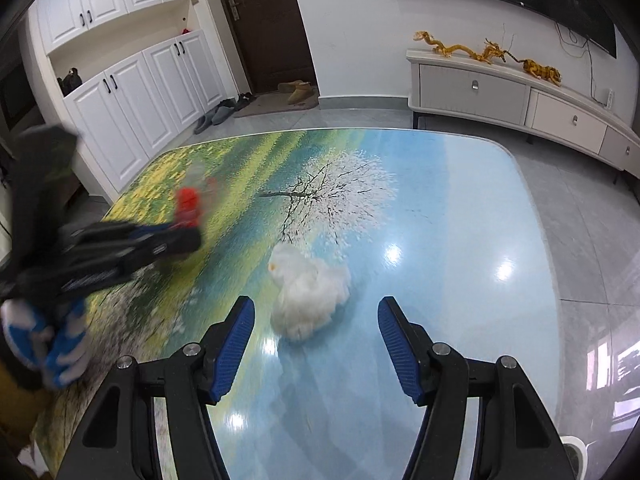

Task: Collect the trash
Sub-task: 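Grasp the red snack bag with the left gripper while the right grasps the white tissue, then carry the red bag and white tissue over the bin and release both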

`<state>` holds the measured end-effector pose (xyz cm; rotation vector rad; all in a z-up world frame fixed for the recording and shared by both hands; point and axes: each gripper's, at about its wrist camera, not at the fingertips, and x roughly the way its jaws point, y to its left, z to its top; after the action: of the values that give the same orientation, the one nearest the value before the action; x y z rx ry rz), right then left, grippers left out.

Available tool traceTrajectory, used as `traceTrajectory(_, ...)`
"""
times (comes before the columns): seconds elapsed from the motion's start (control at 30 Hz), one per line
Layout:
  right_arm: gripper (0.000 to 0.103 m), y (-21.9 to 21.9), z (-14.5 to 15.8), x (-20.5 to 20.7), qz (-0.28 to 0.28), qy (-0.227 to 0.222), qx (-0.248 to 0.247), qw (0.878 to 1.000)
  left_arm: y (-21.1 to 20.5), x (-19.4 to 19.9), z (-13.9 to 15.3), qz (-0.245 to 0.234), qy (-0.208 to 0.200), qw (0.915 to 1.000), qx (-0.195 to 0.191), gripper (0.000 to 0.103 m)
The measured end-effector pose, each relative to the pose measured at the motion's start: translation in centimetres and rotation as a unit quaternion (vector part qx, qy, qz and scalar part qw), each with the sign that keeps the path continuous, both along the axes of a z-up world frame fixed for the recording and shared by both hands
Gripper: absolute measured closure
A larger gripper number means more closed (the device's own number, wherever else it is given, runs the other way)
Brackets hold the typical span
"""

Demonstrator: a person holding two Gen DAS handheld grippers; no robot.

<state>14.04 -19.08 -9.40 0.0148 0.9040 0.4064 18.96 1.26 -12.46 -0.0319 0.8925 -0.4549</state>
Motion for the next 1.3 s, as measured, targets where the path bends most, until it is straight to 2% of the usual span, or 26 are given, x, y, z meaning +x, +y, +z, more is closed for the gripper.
traceTrajectory(0.03,0.048,0.1,-0.3,0.4,-0.005,0.003,0.000,1.000,0.4,-0.6,0.1,0.005,0.000,1.0000,-0.003,0.089)
traceTrajectory(0.07,0.056,0.2,-0.4,0.7,-0.008,0.006,-0.001,1.000,0.8,-1.2,0.2,0.009,0.000,0.9999,-0.005,0.089)
traceTrajectory(0.1,0.067,0.3,-0.6,0.8,-0.008,0.009,0.001,1.000,1.1,-1.8,0.4,0.014,0.000,0.9999,-0.007,0.089)
traceTrajectory(0.17,0.080,0.4,-0.6,0.7,-0.005,0.012,0.005,1.000,1.7,-3.1,0.9,0.023,-0.001,0.9997,-0.010,0.089)
traceTrajectory(0.2,0.082,0.4,-0.3,0.3,-0.001,0.012,0.007,1.000,1.9,-3.7,1.2,0.027,-0.003,0.9996,-0.011,0.089)
traceTrajectory(0.3,0.084,0.6,0.4,-1.5,0.013,0.005,0.010,1.000,2.3,-5.9,2.3,0.037,-0.015,0.9992,-0.009,0.089)
traceTrajectory(0.43,0.084,0.7,2.9,-5.5,0.033,-0.018,0.022,0.999,2.5,-9.4,4.0,0.049,-0.034,0.9982,0.001,0.089)
traceTrajectory(0.57,0.084,0.2,5.1,-9.5,0.036,-0.039,0.024,0.998,2.2,-13.1,6.3,0.069,-0.067,0.9948,0.031,0.089)
traceTrajectory(0.7,0.084,-0.8,7.4,-13.8,0.023,-0.062,0.022,0.998,2.0,-17.3,8.4,0.089,-0.104,0.9889,0.057,0.089)
traceTrajectory(0.9,0.084,-1.9,10.0,-19.2,0.001,-0.095,0.019,0.995,2.0,-22.3,11.1,0.102,-0.146,0.9816,0.068,0.089)
traceTrajectory(1.1,0.084,-2.7,11.7,-23.7,-0.025,-0.119,0.018,0.992,1.2,-26.0,13.2,0.097,-0.178,0.9770,0.065,0.089)
traceTrajectory(1.3,0.084,-4.2,12.7,-26.6,-0.046,-0.140,0.015,0.989,-1.4,-28.6,15.0,0.079,-0.217,0.9698,0.079,0.088)
